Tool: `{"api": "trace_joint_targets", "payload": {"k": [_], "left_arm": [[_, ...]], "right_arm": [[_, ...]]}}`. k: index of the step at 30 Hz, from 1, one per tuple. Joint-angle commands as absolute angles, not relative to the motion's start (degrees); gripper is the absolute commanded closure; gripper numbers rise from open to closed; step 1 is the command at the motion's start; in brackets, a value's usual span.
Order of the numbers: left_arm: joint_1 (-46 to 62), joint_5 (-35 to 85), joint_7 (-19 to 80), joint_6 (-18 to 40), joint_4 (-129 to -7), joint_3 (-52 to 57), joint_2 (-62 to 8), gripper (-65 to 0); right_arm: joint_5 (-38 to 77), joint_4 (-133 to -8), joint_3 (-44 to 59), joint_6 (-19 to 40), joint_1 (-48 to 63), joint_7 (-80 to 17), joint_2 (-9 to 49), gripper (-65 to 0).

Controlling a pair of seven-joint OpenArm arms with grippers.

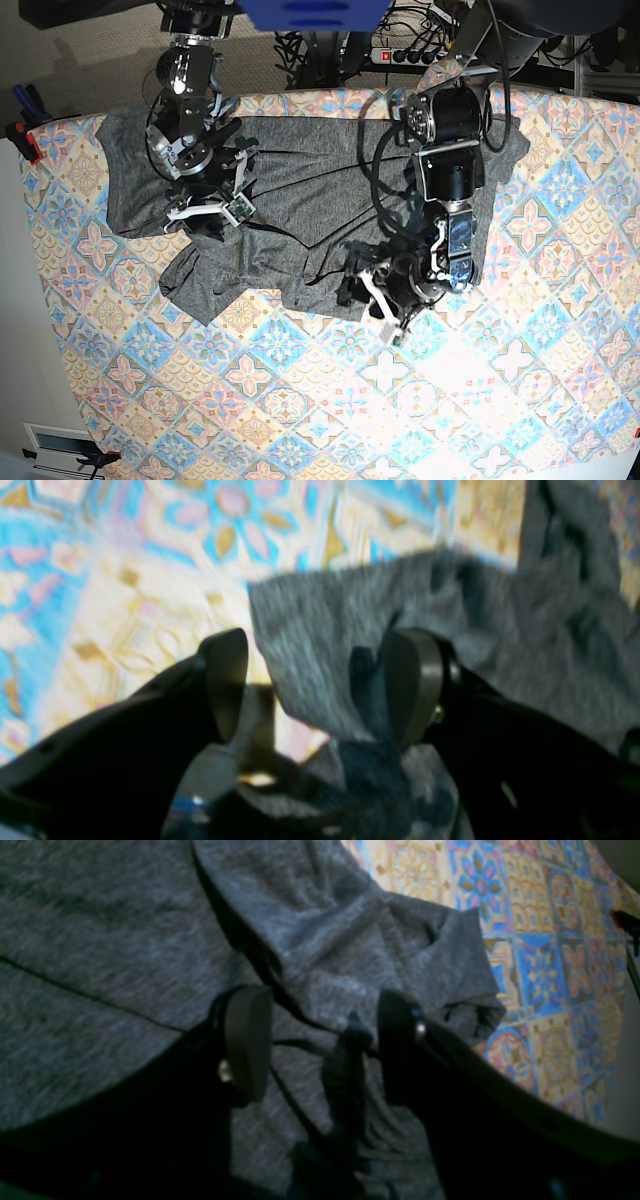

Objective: Layout the t-shirt on the table in an organized manner, then fold the t-shirt properly
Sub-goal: 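Drag the shirt hem with the left gripper toward the shirt middle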

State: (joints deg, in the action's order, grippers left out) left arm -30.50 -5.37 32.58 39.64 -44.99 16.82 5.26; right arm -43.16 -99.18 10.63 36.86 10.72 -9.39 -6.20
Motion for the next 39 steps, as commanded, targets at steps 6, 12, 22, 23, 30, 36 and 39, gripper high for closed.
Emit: {"api": "trace_joint_targets", "payload": {"k": [6, 12, 22, 23, 30, 36, 39], "left_arm": [[-32.8, -4.3, 31.3, 40.0, -39.7, 12.9, 6.2, -39.9], [-33.0, -3.6, 25.6, 40.0, -32.3, 6.9, 6.1, -39.8], [-33.3, -3.5, 24.0, 40.0, -30.5, 6.8, 6.4, -4.3], [-33.3, -3.5, 22.7, 40.0, -30.5, 6.9, 6.9, -2.6], [-32.8, 0.0, 21.3, 40.0, -32.9, 7.0, 7.3, -3.1], [-31.4, 7.9, 31.3, 40.0, -46.7, 6.7, 7.1, -3.1], [-29.8, 8.7, 37.6, 40.0, -55.5, 6.6, 7.1, -3.0]], "right_arm": [[-42.5, -100.0, 10.6, 36.4, 9.7, -8.1, -6.2, -32.0], [-42.5, -100.0, 10.6, 36.4, 9.7, -8.1, -6.2, -32.0], [-42.5, -100.1, 10.6, 36.4, 10.1, -8.1, -6.2, -32.0], [-42.5, -100.1, 10.6, 36.4, 10.1, -8.1, -6.2, -32.0], [-42.5, -100.1, 10.6, 36.4, 10.2, -8.1, -6.2, -32.0], [-42.5, -100.1, 10.6, 36.4, 10.2, -8.1, -6.2, -32.0], [-42.5, -100.1, 10.6, 36.4, 10.0, -8.1, -6.2, -32.0]]}}
